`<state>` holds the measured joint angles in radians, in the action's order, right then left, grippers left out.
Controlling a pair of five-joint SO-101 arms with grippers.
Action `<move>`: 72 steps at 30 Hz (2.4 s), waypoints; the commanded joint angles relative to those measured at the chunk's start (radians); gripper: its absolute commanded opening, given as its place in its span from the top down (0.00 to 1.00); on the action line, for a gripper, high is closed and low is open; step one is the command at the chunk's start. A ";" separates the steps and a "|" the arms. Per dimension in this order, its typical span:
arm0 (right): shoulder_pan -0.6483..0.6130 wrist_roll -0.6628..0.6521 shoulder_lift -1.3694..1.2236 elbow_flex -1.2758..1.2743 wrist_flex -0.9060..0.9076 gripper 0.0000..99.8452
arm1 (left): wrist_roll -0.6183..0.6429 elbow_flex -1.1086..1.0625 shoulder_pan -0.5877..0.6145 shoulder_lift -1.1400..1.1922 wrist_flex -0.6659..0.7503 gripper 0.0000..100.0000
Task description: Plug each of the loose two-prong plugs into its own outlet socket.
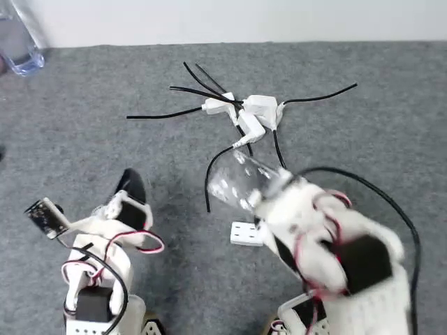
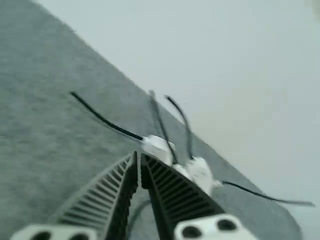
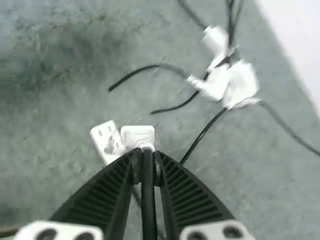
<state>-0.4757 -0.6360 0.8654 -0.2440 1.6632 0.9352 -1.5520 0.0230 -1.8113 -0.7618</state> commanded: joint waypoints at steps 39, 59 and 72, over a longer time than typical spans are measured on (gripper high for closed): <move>0.584 -0.669 -0.460 -0.224 -0.297 0.99 | -0.594 -0.131 0.503 -0.008 -0.371 0.99; 1.026 -0.879 -0.421 -0.483 -0.628 0.68 | -0.591 -0.131 0.502 -0.008 -0.368 0.99; 0.700 -0.833 -0.157 -0.608 -0.486 0.59 | -0.594 -0.131 0.503 -0.008 -0.367 0.99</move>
<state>0.4081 -1.5259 0.6644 -0.7948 1.1446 0.3491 -1.6870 0.5201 -1.8098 -1.1285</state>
